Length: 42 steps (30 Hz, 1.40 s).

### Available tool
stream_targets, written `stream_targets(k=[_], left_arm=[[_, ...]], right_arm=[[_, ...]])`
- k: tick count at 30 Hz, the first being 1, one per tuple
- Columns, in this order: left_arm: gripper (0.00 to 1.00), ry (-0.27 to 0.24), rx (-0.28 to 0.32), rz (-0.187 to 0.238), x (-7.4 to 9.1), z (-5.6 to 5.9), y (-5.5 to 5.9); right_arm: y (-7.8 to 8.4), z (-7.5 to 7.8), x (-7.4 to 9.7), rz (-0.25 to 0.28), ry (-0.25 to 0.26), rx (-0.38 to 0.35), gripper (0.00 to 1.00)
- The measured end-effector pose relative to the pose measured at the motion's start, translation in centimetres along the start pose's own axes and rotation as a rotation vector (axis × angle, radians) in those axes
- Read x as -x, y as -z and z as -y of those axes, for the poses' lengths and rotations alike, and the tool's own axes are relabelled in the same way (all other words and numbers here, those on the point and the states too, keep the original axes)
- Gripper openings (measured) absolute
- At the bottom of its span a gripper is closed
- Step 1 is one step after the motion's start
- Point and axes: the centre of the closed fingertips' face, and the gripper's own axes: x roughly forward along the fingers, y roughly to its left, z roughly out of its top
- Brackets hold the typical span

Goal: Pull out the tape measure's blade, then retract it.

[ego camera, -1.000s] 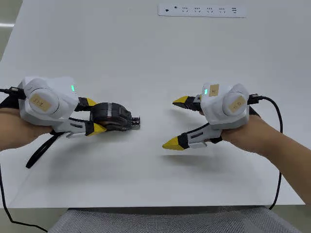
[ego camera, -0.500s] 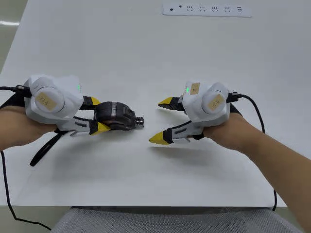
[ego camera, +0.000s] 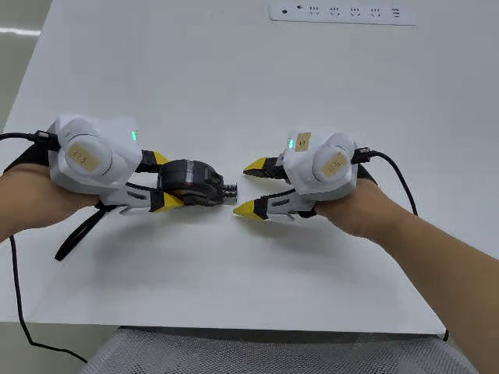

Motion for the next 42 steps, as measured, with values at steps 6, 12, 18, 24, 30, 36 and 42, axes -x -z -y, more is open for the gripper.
stream_targets(k=[6, 12, 18, 24, 30, 36, 42], left_arm=[[0.27, 0.002, -0.001, 0.001, 0.0, 0.0, 0.0], [0.27, 0.004, 0.000, 0.004, -0.1, 0.1, -0.1], [0.27, 0.006, -0.001, 0.005, -0.1, 0.0, -0.1], [0.27, 0.007, -0.003, 0.006, -0.1, 0.0, -0.1], [0.26, 0.007, -0.008, 0.006, -0.1, 0.0, 0.0], [0.25, 0.014, -0.025, -0.006, -0.1, 0.0, 0.0], [0.25, 0.019, -0.029, -0.003, -0.1, 0.0, 0.0]], right_arm=[[0.0, -0.3, -0.7, 0.003, -0.019, 0.028, 0.24], [-0.1, -0.2, -1.1, 0.009, -0.025, 0.058, 0.17], [-0.3, -0.4, -1.3, 0.017, -0.036, 0.081, 0.14], [-0.4, -0.5, -1.4, 0.014, -0.037, 0.101, 0.12], [-0.4, -0.5, -1.4, 0.013, -0.028, 0.094, 0.11], [-0.3, -0.6, -1.4, 0.010, -0.023, 0.083, 0.10], [-0.3, -0.6, -1.4, 0.008, -0.014, 0.087, 0.09]])
